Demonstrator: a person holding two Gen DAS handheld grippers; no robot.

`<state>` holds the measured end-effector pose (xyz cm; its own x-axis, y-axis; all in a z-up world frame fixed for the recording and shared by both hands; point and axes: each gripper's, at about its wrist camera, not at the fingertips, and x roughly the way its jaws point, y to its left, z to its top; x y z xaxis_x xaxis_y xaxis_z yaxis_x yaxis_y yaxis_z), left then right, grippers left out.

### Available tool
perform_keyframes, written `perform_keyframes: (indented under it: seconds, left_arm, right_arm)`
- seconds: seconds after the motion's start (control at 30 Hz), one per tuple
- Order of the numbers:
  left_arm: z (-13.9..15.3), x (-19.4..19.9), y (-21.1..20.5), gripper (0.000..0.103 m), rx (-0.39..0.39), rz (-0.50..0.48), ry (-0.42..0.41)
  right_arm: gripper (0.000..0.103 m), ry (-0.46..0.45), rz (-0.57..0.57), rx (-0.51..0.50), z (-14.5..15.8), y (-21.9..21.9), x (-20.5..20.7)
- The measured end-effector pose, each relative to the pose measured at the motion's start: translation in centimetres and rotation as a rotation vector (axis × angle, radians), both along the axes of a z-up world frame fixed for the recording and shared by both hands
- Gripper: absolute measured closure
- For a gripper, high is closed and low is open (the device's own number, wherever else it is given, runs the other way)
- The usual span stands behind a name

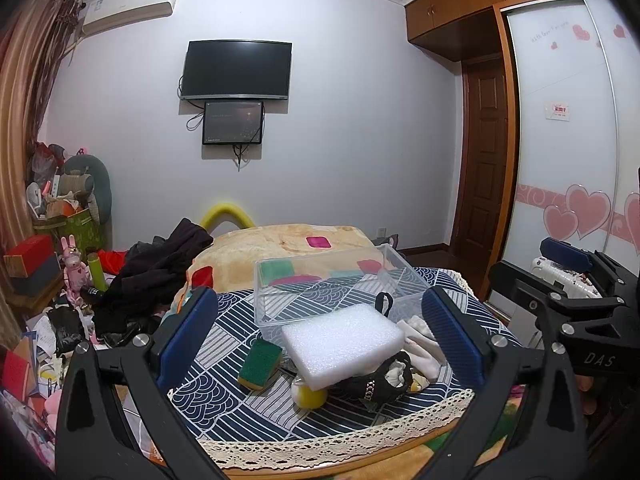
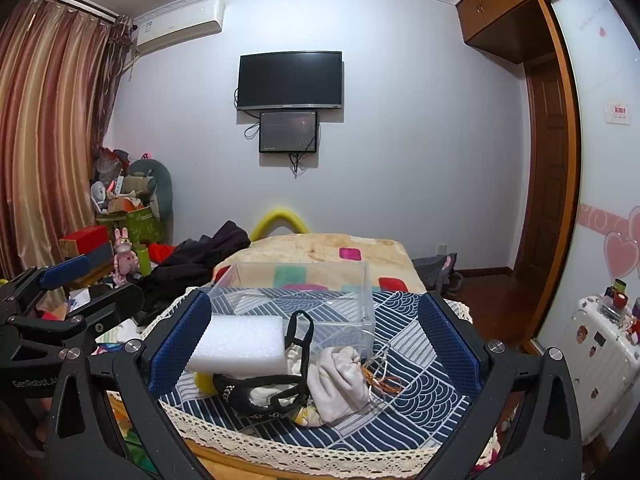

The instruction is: Organize soft objects

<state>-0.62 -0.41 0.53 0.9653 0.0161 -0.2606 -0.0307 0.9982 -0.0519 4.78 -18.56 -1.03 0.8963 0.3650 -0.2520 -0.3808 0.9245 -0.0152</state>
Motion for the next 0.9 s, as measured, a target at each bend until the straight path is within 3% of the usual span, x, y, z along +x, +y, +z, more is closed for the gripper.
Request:
perform_keyframes:
  seconds: [0.9]
  left_arm:
    - [0.21, 0.12, -0.08, 0.0, 0.002, -0.002, -0.002]
  right_arm:
    - [0.0, -0.005, 0.001, 0.002, 0.88, 0.39, -0.33]
